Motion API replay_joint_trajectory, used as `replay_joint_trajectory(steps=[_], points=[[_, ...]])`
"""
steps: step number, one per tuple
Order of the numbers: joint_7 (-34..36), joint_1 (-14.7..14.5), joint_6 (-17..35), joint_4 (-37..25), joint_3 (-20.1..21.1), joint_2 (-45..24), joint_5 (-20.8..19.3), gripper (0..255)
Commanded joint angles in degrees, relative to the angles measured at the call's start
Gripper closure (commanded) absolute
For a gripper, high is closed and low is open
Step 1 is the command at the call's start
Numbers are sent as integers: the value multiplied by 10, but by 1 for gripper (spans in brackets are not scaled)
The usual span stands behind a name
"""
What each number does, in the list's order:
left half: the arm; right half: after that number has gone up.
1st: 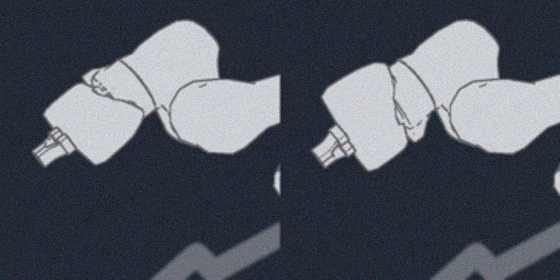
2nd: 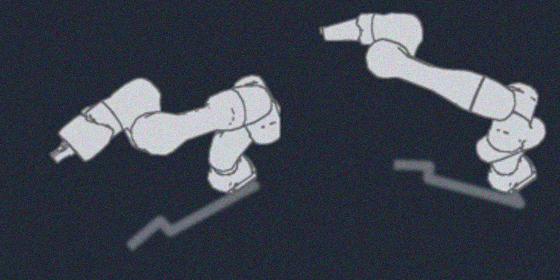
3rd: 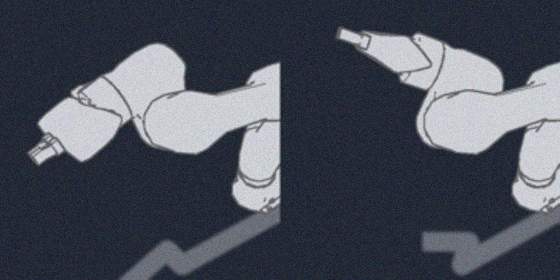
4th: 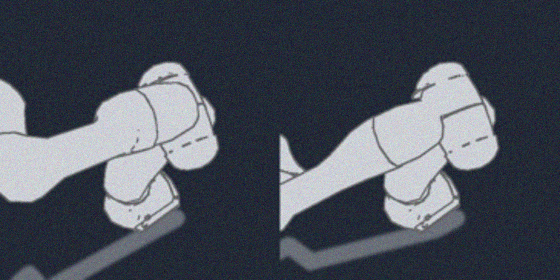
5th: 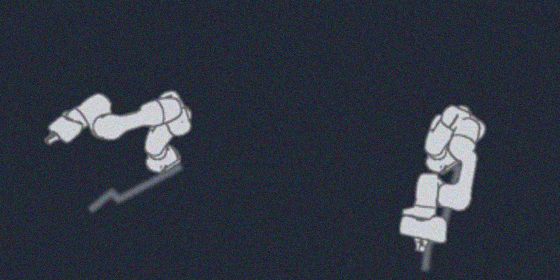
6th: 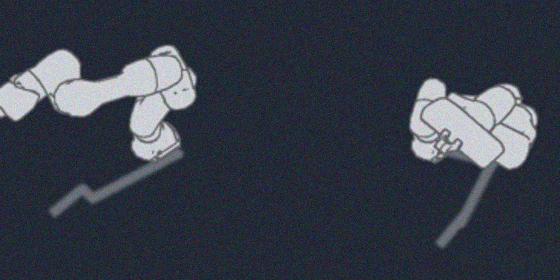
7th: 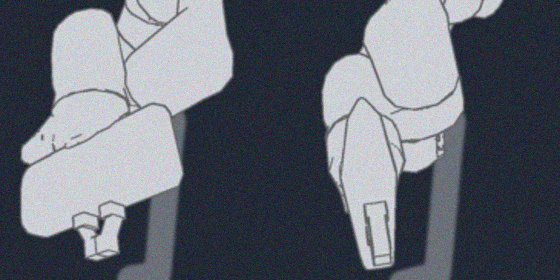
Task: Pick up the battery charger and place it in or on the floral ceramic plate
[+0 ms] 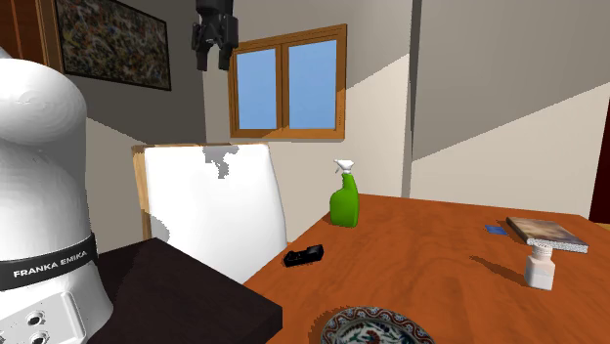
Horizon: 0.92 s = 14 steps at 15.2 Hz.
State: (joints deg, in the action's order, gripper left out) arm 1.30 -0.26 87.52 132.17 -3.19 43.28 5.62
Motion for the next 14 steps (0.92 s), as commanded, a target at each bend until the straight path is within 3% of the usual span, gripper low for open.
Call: replay_joint_trajectory(steps=[1,14], points=[[0,0,0,0,0,0,0,0],[139,67,264,124,17,-138,6,0]])
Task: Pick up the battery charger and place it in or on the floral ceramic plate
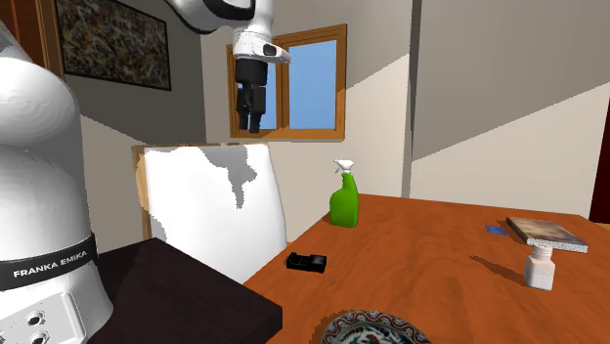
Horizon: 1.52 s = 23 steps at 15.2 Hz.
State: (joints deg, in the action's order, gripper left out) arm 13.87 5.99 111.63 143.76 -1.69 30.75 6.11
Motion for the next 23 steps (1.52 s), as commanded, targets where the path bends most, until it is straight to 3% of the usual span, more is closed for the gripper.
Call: replay_joint_trajectory(steps=[1,11,23], points=[[23,9,43,14,2,-28,1,0],[123,52,240,32,-5,-208,6,0],[205,86,425,-17,-34,-446,49,0]])
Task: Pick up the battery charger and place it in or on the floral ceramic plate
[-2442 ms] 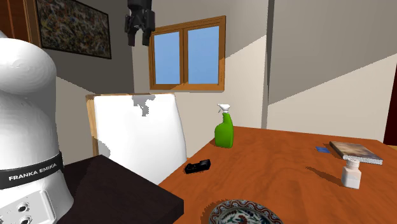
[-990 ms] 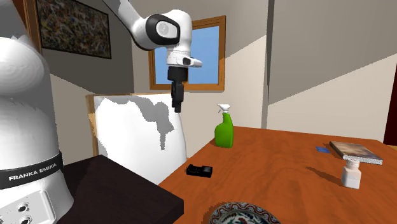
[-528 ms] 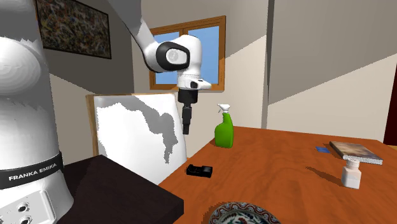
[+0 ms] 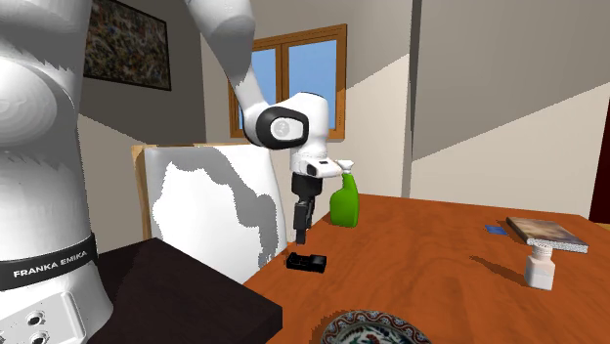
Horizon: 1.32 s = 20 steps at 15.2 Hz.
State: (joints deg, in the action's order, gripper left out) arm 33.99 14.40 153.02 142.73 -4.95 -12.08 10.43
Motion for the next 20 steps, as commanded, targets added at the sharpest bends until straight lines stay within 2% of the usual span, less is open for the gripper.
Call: replay_joint_trajectory(steps=[1,8,15,16,20], points=[[2,3,19,-7,0,-26,9,0],[-16,11,66,-16,16,-81,32,0],[-15,11,65,-15,16,-81,32,0],[-15,11,65,-15,16,-81,32,255],[-15,11,65,-16,16,-81,32,255]])
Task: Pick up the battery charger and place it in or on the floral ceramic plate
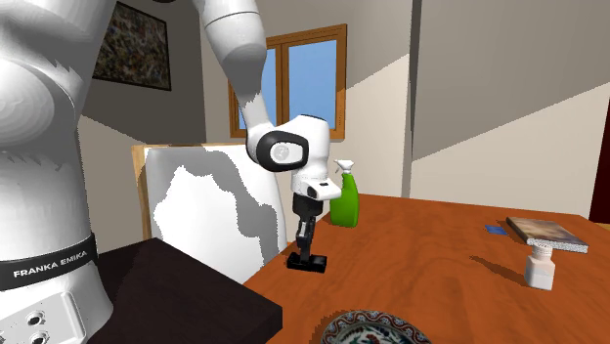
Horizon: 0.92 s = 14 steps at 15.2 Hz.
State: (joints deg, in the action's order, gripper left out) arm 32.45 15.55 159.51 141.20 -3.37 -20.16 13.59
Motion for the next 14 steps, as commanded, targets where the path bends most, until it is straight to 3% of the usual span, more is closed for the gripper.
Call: replay_joint_trajectory(steps=[1,5,6,8,14], points=[[0,0,0,0,0,0,0,255],[0,0,0,0,0,0,0,255],[0,0,0,0,0,0,0,0],[37,-17,-17,-20,-31,6,-27,0],[26,-8,16,-30,-18,-36,-12,0]])
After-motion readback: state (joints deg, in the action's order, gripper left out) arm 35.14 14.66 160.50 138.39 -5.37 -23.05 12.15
